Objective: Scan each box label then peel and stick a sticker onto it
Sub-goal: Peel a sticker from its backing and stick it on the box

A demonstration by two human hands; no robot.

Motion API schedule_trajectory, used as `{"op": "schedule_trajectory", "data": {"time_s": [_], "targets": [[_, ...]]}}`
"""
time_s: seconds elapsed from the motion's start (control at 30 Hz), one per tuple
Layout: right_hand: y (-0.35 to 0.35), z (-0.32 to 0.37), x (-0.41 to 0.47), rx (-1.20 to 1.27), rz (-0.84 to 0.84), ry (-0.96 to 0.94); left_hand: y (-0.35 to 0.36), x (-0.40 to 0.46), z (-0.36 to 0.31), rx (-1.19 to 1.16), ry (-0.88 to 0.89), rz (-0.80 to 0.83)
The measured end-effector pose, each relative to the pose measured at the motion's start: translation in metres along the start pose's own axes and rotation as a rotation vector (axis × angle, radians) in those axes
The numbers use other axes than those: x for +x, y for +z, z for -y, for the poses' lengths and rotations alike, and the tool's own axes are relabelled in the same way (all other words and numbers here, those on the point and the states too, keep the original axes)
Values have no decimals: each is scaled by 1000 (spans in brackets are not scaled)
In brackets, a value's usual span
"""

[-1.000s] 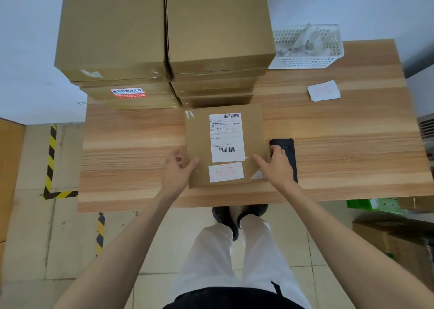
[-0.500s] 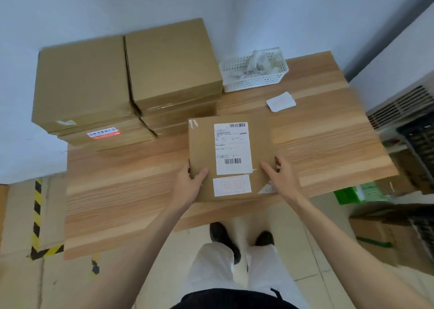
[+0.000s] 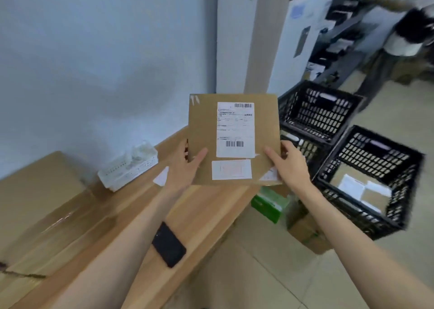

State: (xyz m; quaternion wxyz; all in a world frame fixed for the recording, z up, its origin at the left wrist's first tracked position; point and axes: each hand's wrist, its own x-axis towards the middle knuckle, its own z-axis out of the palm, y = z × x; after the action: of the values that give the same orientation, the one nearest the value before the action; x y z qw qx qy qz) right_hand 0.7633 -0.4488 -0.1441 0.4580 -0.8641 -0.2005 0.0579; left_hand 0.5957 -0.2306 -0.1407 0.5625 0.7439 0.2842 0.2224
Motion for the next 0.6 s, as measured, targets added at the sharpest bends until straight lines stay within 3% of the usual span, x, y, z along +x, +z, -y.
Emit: {"op": "schedule_trajectory", "data": {"time_s": [0.3, 0.6], "targets": [[-200, -101, -6, 33, -321, 119, 217, 29, -83, 6, 139, 319], [-297, -186, -20, 36, -442, 265, 367, 37, -116, 55, 186, 647]]}}
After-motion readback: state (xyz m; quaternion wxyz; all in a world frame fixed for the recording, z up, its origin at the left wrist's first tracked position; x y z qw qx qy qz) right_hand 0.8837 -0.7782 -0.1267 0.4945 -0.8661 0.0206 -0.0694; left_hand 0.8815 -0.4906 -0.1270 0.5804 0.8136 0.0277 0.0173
